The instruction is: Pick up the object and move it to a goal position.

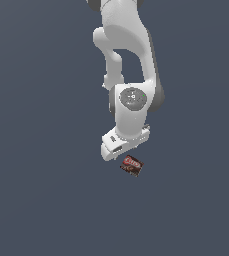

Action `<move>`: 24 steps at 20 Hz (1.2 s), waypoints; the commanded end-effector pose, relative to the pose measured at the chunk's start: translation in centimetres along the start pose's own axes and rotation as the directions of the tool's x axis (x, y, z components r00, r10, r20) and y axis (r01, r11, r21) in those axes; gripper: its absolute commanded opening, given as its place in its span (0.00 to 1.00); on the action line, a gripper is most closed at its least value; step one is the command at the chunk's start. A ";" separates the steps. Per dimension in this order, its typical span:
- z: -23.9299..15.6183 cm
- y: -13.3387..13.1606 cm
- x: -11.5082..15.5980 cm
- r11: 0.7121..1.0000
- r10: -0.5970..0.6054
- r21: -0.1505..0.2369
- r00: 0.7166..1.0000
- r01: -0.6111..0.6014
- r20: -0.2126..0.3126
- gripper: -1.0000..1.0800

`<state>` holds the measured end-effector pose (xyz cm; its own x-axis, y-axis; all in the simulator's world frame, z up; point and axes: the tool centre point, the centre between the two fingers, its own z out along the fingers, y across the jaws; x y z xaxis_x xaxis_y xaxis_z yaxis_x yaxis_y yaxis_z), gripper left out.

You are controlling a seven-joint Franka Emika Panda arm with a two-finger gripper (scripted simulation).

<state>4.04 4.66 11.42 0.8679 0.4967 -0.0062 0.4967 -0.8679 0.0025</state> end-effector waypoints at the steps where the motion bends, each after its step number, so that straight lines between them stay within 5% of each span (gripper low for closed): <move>1: 0.9 -0.4 0.7 0.996 -0.087 -0.001 0.996 0.087 0.000 0.96; 12: 3.9 -1.9 3.1 0.930 -0.369 -0.001 0.930 0.369 -0.004 0.96; 24: 4.8 -2.4 3.7 0.897 -0.441 0.000 0.897 0.441 -0.006 0.96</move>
<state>6.01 8.51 6.59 0.5598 0.8286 -0.0005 0.8286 -0.5598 -0.0005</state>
